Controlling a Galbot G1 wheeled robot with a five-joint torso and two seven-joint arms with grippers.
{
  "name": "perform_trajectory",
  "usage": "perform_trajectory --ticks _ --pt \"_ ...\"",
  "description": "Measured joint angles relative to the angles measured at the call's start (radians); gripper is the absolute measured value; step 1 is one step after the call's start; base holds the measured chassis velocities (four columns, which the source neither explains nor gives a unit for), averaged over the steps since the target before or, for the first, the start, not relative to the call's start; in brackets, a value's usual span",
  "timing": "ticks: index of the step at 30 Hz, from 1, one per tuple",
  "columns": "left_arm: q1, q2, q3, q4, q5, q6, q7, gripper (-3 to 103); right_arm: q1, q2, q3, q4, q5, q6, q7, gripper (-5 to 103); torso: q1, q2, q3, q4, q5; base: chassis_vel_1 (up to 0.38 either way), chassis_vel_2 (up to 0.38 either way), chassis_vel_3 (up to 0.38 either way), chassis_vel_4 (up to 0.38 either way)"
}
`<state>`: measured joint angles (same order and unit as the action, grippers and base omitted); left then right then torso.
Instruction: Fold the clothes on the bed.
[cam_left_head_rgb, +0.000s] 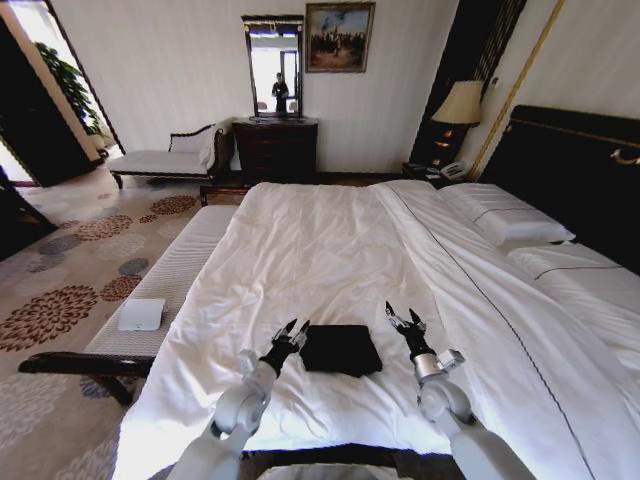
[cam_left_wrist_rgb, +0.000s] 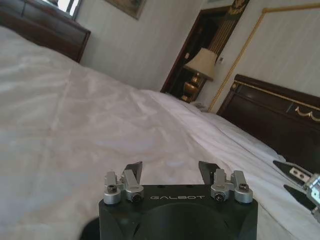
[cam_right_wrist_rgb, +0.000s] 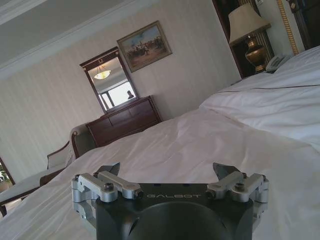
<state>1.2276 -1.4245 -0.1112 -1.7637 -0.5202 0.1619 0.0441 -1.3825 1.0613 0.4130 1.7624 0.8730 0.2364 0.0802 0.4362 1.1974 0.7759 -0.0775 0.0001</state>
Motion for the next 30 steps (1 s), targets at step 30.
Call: perform_trajectory --ticks 30 --pt "0.234 0.045 -0.467 -0.252 0.179 -0.053 -0.156 100 -0.116 -0.059 0.117 0.244 -0.152 -0.061 0.086 100 0.0 0.0 0.0 0.0021 -0.0003 0.0 0.0 0.0 0.0"
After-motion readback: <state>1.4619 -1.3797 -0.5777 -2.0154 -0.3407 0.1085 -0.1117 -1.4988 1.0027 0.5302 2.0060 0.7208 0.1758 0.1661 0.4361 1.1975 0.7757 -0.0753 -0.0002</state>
